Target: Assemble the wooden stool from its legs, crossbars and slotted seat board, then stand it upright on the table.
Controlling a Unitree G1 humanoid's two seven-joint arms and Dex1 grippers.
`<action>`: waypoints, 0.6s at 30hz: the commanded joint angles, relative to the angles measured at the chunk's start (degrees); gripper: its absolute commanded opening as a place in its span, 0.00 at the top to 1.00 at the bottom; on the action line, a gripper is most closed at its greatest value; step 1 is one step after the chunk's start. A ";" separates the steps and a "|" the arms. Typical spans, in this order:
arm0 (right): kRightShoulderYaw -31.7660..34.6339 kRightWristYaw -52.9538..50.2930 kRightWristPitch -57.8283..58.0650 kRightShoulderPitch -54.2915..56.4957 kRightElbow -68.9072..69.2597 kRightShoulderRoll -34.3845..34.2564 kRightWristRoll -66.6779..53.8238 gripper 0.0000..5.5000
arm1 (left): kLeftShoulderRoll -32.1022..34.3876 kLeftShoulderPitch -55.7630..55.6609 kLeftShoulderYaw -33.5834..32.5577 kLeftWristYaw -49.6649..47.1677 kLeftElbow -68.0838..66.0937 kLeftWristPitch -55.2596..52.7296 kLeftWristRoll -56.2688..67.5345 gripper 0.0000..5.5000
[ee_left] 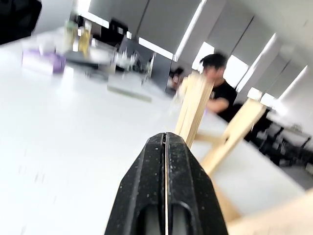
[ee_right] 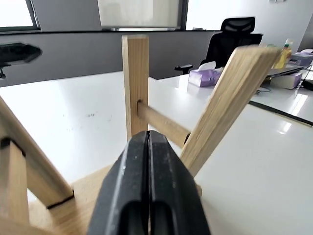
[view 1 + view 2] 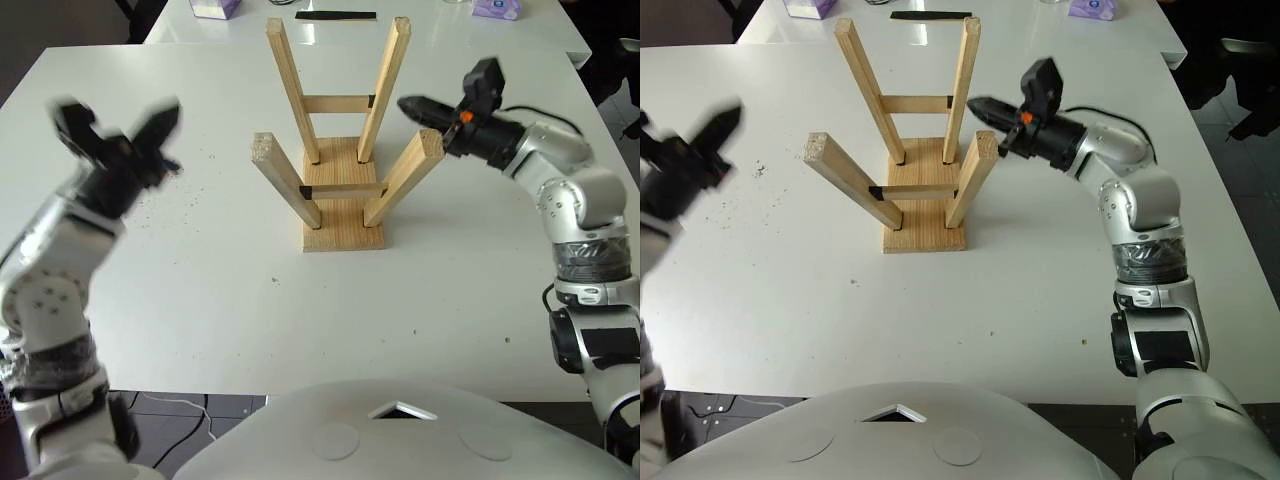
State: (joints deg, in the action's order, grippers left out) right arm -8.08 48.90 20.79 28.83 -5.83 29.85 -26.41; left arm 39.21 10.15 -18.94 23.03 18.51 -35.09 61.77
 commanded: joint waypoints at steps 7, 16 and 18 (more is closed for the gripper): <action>-7.74 21.91 -11.46 1.56 -11.29 -1.61 6.53 1.00 | -5.26 2.40 18.32 11.17 5.63 0.85 -13.85 1.00; -12.82 25.75 -7.62 -7.07 2.31 -2.79 5.91 1.00 | -8.86 -5.43 20.13 8.59 -2.74 1.95 -24.18 1.00; -14.15 23.43 -5.66 -10.66 6.99 -4.15 5.47 1.00 | -8.70 -5.06 19.29 9.23 -3.99 2.53 -25.36 1.00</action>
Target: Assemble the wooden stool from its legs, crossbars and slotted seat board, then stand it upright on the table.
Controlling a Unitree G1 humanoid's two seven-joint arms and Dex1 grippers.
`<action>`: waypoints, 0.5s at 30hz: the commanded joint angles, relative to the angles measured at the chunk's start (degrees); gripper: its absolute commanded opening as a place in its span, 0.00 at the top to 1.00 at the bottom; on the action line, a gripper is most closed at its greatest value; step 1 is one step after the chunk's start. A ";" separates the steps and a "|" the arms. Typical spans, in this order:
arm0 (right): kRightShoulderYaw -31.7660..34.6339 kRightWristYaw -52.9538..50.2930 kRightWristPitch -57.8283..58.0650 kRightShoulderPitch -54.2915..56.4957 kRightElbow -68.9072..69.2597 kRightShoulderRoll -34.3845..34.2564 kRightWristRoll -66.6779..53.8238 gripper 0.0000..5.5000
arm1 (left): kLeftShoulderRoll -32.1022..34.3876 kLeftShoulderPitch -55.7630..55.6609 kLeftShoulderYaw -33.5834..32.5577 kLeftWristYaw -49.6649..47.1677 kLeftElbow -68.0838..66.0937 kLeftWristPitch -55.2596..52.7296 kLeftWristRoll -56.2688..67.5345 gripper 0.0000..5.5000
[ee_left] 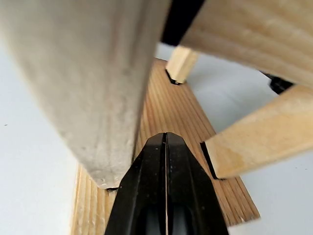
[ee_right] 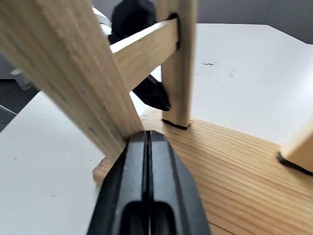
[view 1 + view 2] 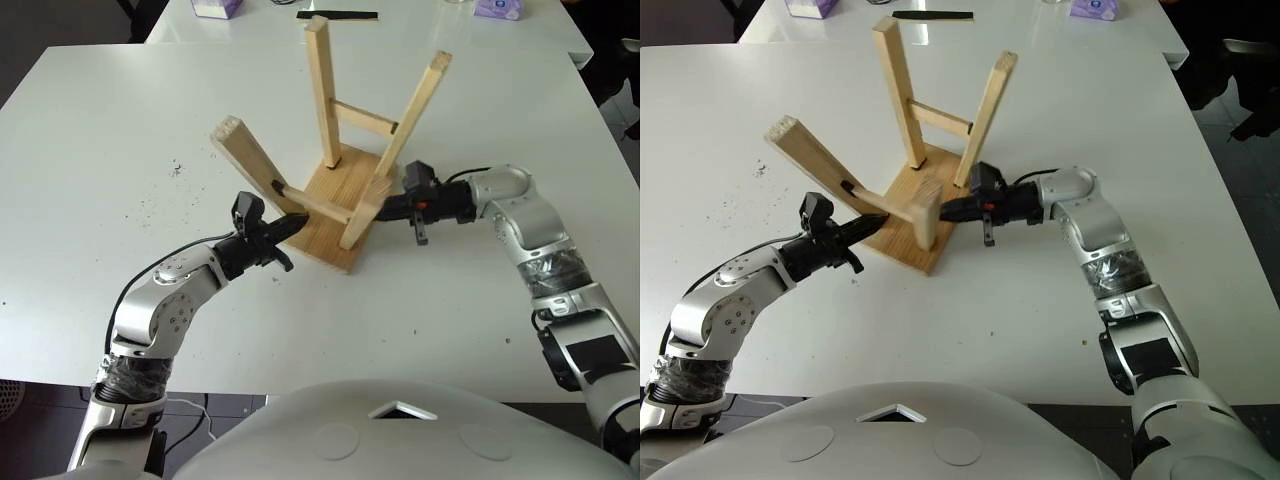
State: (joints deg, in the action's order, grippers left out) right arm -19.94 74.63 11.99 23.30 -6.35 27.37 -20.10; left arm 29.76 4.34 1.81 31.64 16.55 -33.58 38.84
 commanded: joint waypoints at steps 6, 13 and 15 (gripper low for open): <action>-3.36 -13.64 8.32 -14.13 16.32 -6.10 0.08 1.00 | 0.78 -1.63 -3.21 2.13 -8.51 3.56 -6.34 1.00; 6.03 -15.46 6.93 -18.46 14.82 4.53 2.10 1.00 | 0.72 7.19 -17.00 1.45 -1.30 1.73 0.37 1.00; 9.26 -16.87 5.16 -16.71 10.82 6.96 3.82 1.00 | 0.97 11.87 -21.46 0.92 2.03 0.36 2.51 1.00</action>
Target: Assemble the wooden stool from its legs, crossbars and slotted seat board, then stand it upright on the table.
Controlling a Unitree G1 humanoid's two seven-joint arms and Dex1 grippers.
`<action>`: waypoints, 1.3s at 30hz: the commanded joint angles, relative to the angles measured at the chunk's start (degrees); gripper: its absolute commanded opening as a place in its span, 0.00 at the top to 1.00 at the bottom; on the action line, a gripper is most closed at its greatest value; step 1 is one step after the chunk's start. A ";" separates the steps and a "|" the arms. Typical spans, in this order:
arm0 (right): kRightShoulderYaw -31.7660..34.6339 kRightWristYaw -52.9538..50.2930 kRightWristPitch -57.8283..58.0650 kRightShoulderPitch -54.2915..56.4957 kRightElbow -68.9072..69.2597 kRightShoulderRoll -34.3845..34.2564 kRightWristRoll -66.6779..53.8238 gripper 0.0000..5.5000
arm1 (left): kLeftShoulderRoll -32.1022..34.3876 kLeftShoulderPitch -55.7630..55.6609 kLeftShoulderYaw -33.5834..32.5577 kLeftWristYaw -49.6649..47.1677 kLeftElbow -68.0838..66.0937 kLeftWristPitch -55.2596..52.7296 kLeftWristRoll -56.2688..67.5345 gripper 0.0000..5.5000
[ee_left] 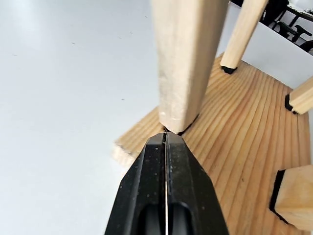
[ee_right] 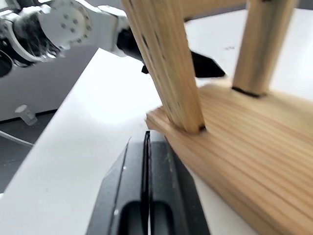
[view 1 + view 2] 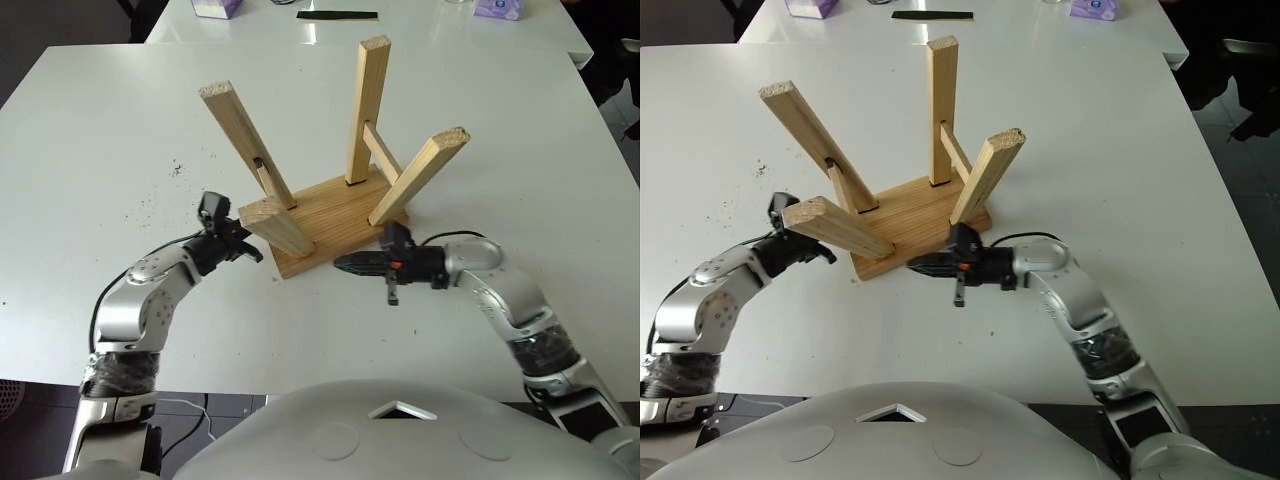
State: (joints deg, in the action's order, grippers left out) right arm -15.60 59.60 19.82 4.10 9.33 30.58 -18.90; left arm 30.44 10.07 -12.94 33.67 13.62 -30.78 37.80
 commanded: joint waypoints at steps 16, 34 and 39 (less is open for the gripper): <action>2.69 -6.05 -12.96 9.82 -24.67 1.82 14.40 1.00 | -0.24 12.50 6.10 0.84 4.57 -1.72 -7.84 1.00; 0.28 -6.84 -18.19 12.05 -30.50 -0.68 18.21 1.00 | 0.90 15.81 8.64 3.51 9.06 -2.67 -7.16 1.00; -0.63 -4.13 -17.97 12.26 -28.92 -1.20 17.39 1.00 | -0.16 13.26 10.44 3.51 7.64 -2.41 -7.47 1.00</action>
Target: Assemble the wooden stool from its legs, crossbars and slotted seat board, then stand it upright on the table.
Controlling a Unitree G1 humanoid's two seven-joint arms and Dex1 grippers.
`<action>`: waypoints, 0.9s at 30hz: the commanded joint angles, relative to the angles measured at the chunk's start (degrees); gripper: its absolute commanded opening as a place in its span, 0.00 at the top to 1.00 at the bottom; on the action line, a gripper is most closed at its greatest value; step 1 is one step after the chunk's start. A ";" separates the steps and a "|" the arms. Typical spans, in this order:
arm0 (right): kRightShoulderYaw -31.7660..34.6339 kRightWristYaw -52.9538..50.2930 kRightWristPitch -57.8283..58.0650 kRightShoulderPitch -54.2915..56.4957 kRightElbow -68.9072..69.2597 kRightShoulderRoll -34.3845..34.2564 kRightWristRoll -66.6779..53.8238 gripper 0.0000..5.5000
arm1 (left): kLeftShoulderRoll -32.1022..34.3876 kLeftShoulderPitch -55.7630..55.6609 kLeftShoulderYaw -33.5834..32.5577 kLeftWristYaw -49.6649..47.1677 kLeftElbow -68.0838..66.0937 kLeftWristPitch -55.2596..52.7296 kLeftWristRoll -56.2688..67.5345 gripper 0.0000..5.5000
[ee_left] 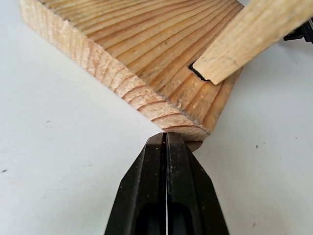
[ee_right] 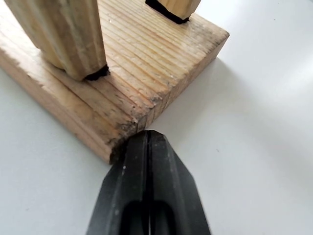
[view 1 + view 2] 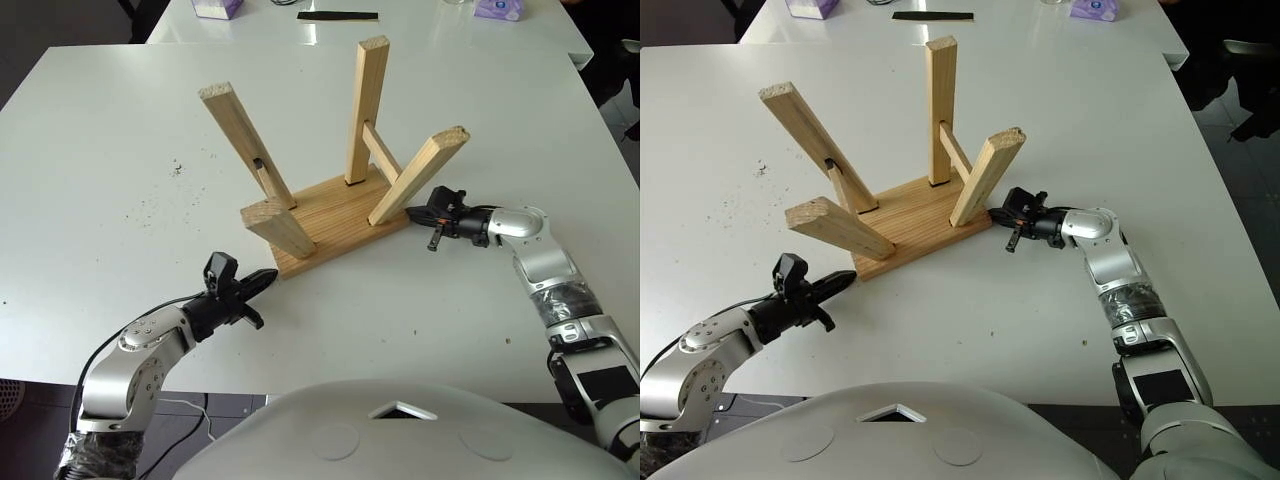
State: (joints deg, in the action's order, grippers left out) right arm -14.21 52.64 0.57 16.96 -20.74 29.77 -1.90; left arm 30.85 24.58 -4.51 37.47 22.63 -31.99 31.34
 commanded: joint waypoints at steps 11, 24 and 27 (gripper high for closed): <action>-1.14 10.11 12.41 -19.11 29.68 8.20 -9.68 1.00 | 0.69 -0.87 4.94 3.08 1.61 0.65 -1.53 1.00; 5.91 6.91 19.14 -29.78 42.73 13.22 -13.59 1.00 | 2.05 5.93 3.60 2.96 12.33 -0.23 2.82 1.00; 7.73 8.74 19.92 -30.81 45.54 14.88 -15.55 1.00 | 2.42 7.35 2.80 2.89 15.18 -0.86 3.81 1.00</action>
State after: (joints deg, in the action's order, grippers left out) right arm -5.77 57.95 21.05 -13.76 19.94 45.55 -12.13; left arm 33.92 32.28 -4.14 36.78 32.45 -33.08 30.49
